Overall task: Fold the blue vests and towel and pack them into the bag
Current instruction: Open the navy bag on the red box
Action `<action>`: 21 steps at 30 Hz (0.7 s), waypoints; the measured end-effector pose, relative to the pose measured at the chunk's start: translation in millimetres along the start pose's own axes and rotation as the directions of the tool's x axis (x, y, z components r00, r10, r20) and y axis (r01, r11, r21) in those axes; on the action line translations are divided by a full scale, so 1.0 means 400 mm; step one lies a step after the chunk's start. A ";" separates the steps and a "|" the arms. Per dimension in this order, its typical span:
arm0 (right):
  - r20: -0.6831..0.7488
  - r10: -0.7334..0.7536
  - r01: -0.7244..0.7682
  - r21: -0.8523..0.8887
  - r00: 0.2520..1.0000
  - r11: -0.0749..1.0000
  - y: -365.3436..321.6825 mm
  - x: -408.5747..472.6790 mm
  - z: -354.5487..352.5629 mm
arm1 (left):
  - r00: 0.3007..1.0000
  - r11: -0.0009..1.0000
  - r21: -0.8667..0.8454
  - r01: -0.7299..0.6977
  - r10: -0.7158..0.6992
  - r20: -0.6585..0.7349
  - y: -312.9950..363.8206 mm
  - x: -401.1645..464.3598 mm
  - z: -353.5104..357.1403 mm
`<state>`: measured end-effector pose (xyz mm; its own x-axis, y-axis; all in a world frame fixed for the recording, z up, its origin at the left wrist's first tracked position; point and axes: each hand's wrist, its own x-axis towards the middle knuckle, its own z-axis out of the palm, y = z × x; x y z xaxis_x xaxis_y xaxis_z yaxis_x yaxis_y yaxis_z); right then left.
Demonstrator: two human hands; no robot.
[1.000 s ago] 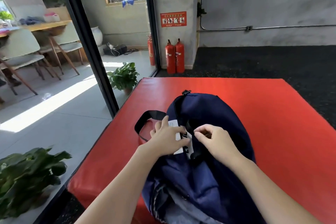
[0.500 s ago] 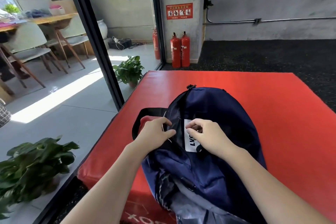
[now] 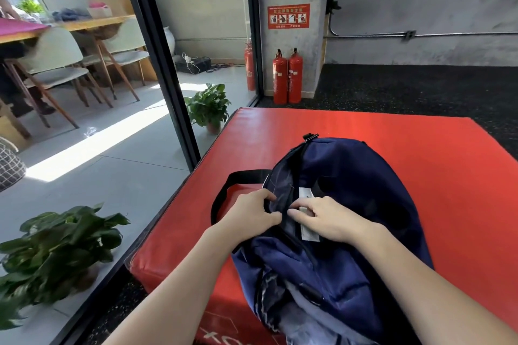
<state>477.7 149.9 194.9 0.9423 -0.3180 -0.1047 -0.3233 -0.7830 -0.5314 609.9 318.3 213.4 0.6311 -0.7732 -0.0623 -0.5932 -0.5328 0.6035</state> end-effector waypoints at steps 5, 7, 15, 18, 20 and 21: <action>0.026 0.034 -0.030 -0.143 0.999 0.989 -0.010 -0.009 -0.007 | 1.000 1.000 -0.006 0.006 -0.006 -0.002 -0.007 -0.003 0.002; -0.018 0.041 -0.044 -0.160 0.999 0.986 -0.010 -0.011 -0.009 | 1.000 1.000 -0.001 0.018 -0.018 -0.026 -0.006 -0.003 0.005; -0.120 0.073 -0.126 -0.530 0.990 0.838 -0.017 -0.047 -0.026 | 0.995 0.996 0.005 0.092 -0.092 -0.028 0.027 -0.006 0.019; -0.180 0.115 -0.195 -0.528 0.977 0.827 -0.007 -0.073 -0.041 | 0.998 0.998 0.017 0.068 -0.067 -0.007 0.034 -0.016 0.011; -0.266 0.132 -0.235 -0.404 0.955 0.884 0.005 -0.092 -0.057 | 0.997 0.999 -0.007 0.053 -0.053 -0.060 0.040 -0.022 0.006; -0.307 0.139 -0.244 -0.335 0.941 0.910 0.008 -0.101 -0.067 | 0.995 0.999 -0.013 0.040 -0.041 -0.096 0.045 -0.026 0.002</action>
<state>436.0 145.8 220.1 0.8153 -0.5726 0.0857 -0.5533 -0.8142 -0.1761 592.2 316.3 224.2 0.6997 -0.7144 -0.0103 -0.5610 -0.5583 0.6112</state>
